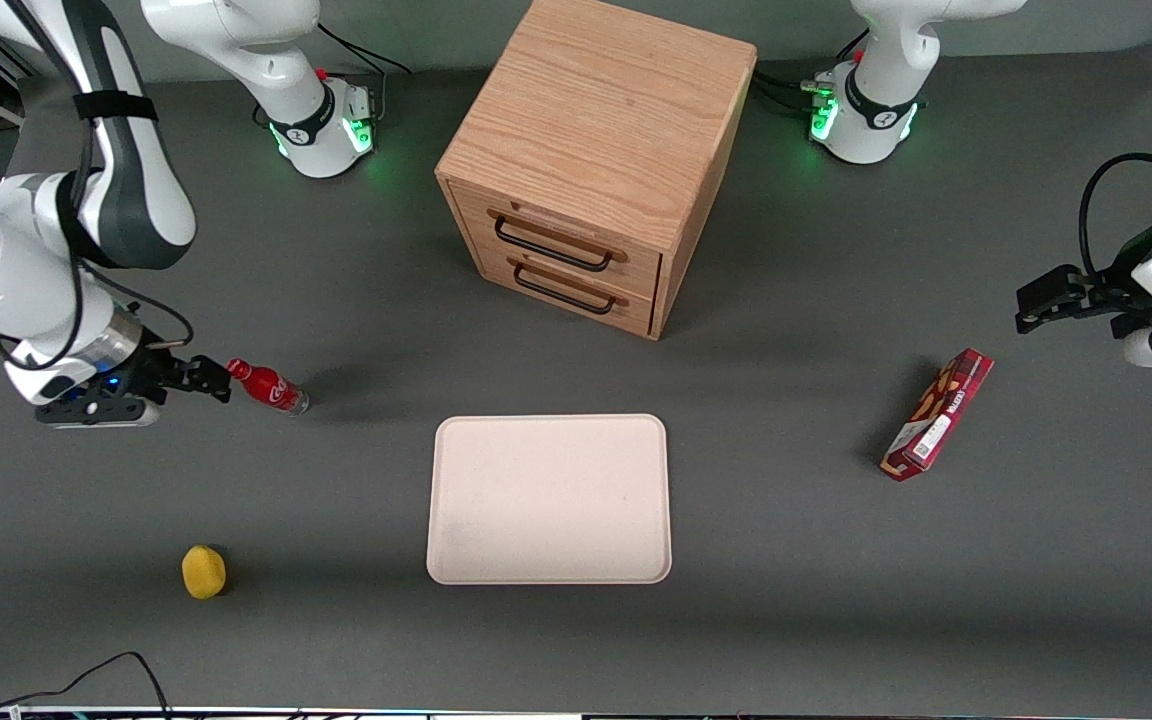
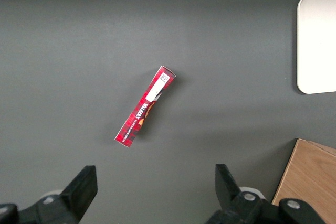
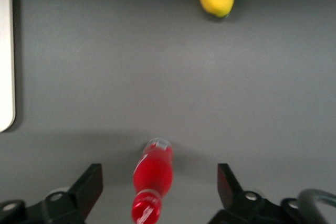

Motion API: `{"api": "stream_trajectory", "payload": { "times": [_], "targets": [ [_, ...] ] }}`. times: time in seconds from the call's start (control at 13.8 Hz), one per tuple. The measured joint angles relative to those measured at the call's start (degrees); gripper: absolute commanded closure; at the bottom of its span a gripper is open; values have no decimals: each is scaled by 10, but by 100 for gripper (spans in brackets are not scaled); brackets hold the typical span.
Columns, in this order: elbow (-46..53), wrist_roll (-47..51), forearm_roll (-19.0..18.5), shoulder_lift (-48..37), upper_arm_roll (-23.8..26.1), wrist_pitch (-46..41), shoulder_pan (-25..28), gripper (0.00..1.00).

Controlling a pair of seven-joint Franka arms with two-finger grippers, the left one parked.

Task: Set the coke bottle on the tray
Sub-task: 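Move the right gripper down over the red Coca-Cola bottle's cap end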

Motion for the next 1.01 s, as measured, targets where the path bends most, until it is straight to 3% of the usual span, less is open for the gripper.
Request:
{"api": "stream_trajectory", "payload": {
  "times": [0.43, 0.8, 1.01],
  "targets": [
    [-36, 0, 0, -17, 26, 10, 0, 14],
    [-67, 0, 1, -17, 26, 47, -1, 29],
    [-85, 0, 1, -17, 26, 63, -3, 30]
  ]
}}
